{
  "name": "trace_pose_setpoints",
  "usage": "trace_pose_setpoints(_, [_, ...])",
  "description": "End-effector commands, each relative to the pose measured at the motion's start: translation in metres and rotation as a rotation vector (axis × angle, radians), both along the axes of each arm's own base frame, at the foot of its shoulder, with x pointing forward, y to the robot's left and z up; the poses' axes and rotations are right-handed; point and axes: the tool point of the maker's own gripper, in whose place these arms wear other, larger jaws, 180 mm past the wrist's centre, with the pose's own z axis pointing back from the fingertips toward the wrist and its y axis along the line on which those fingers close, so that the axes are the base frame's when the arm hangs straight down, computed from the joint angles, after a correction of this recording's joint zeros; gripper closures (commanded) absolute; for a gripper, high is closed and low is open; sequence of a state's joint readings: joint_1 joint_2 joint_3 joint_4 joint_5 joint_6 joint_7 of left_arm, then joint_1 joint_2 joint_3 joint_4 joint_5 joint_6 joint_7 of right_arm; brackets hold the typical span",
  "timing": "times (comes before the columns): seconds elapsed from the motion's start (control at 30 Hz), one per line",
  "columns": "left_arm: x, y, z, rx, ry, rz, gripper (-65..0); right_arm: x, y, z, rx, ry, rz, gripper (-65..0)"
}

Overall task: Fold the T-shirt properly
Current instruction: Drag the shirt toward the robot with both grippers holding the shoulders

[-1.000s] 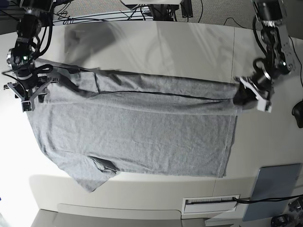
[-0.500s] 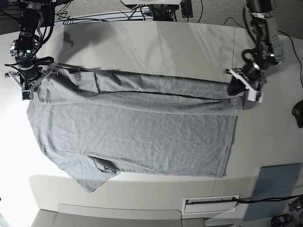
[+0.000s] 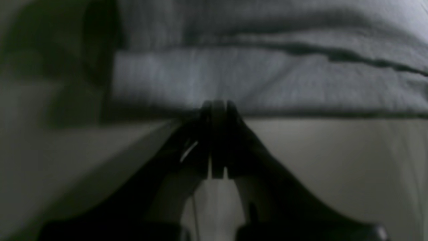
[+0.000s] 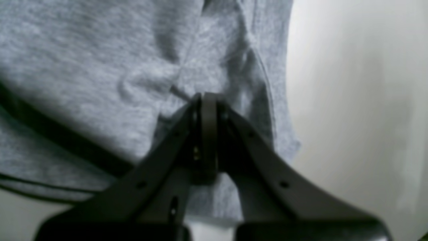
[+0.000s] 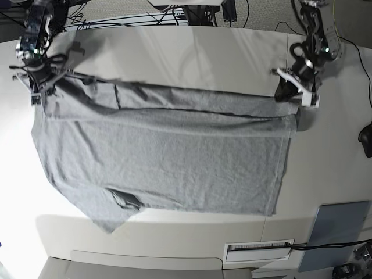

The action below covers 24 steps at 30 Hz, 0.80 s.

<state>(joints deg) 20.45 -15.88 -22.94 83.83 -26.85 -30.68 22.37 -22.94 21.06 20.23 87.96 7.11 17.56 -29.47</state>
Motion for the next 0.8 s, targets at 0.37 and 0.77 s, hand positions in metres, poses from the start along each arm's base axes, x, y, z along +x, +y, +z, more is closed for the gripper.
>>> trace_pose_setpoints(0.37, [-0.037,0.006,0.027,0.113,-0.036,-0.050,0.0,-0.059,-0.033,-0.005,-0.060,0.108,-0.052,0.0])
trace_pose_setpoints(0.77, [0.047,-0.005,0.064,0.069,-0.121,-0.059,0.0,-0.057,-0.030,-0.006,-0.050,0.111,-0.033,0.0])
